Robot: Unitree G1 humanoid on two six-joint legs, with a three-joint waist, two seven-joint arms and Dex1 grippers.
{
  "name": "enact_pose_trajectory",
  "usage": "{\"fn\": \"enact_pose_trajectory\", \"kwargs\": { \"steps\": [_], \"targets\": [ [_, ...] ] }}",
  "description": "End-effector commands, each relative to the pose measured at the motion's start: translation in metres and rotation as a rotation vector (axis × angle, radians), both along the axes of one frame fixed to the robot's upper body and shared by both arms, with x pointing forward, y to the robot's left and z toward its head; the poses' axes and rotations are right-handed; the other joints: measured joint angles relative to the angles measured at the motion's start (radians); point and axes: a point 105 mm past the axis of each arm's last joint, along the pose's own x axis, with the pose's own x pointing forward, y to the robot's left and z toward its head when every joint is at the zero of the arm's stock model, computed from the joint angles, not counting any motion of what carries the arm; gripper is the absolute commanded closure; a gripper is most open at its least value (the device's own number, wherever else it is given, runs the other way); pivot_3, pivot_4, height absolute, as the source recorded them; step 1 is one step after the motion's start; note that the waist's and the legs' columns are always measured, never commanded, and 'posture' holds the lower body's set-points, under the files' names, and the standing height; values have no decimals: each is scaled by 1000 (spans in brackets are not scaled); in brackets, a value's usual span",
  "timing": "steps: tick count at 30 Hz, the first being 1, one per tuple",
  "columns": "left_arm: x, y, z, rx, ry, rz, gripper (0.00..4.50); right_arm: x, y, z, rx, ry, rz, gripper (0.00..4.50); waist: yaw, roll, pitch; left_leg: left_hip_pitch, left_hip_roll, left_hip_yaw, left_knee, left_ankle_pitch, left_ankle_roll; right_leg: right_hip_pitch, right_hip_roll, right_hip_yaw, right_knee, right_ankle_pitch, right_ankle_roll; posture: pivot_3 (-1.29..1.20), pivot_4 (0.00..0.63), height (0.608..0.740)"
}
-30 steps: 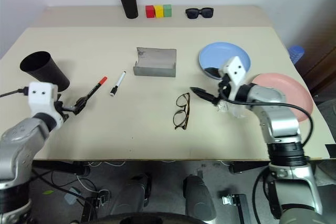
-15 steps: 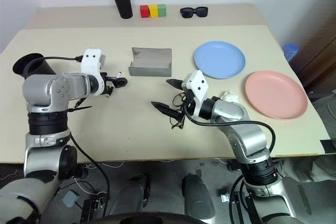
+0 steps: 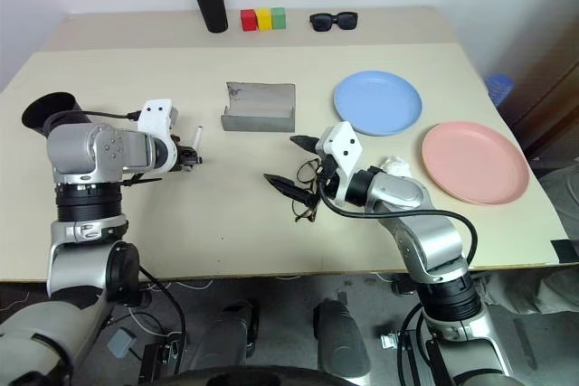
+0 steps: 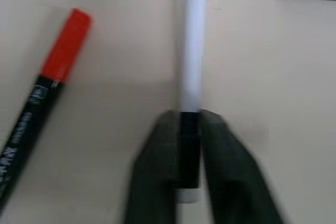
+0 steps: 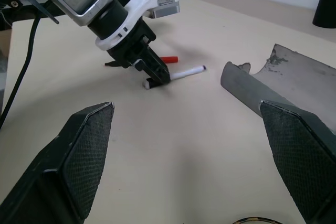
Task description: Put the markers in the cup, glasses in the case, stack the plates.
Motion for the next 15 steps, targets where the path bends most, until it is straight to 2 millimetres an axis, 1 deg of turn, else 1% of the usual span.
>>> {"fn": "enact_pose_trajectory", "kwargs": {
  "steps": [1,2,4,5,6,7,8,9,10,12,14,15],
  "targets": [
    [23,12,84,73,-561,80,4409,-5,3,11,9,-54,23,0,3,-1,1,0,0,0,0,0,0,0,0,0,0,0,0,0,150,740],
    [23,18,103,91,-675,118,4409,-5,3,11,8,-54,24,0,5,-2,1,0,0,0,0,1,-1,0,0,0,0,0,0,0,150,740],
    [19,32,126,98,-807,181,4409,-5,3,12,6,-56,28,0,5,-2,1,-1,0,0,0,1,-2,-1,0,0,0,0,-1,0,150,740],
    [17,38,133,103,-853,205,4409,-5,3,12,5,-56,29,0,3,-2,1,-1,0,1,-1,1,-2,-1,-1,1,0,0,-1,0,150,740],
    [12,57,142,205,-904,291,4409,-5,3,13,6,-59,34,0,2,-2,1,-1,0,1,-1,1,-2,-1,0,1,0,0,-1,0,150,740],
    [1,81,152,336,-971,404,4409,-6,5,17,19,-66,46,0,-2,-2,1,-1,0,1,-1,1,-2,-1,0,1,0,0,-1,0,150,740],
    [-9,99,160,440,-1016,493,4409,-7,7,24,49,-77,63,0,-5,-2,1,-1,0,1,-1,1,-2,-2,0,1,0,0,-1,0,150,740],
    [-16,112,163,510,-1036,551,4409,-10,10,37,113,-103,82,0,-10,-2,1,0,0,1,-1,1,-2,-2,0,2,0,0,-1,0,150,740],
    [-19,118,162,540,-1045,582,4409,-11,11,50,179,-122,91,0,-11,-2,1,0,1,2,-1,1,-2,-2,1,3,1,1,-1,0,150,740],
    [-24,124,159,536,-1083,608,4409,-8,10,73,298,-148,86,0,-3,-2,1,0,1,2,-1,1,-2,-2,1,2,1,1,-1,0,150,740],
    [-26,132,150,535,-1068,645,4409,-6,11,87,356,-177,75,0,7,-3,0,0,0,2,0,1,-2,-1,0,2,2,1,-1,0,150,740],
    [-27,135,144,527,-1057,662,4409,-5,12,89,364,-179,74,0,14,-5,0,0,0,1,1,1,-1,0,0,1,1,1,-1,0,150,740]
  ]
}}
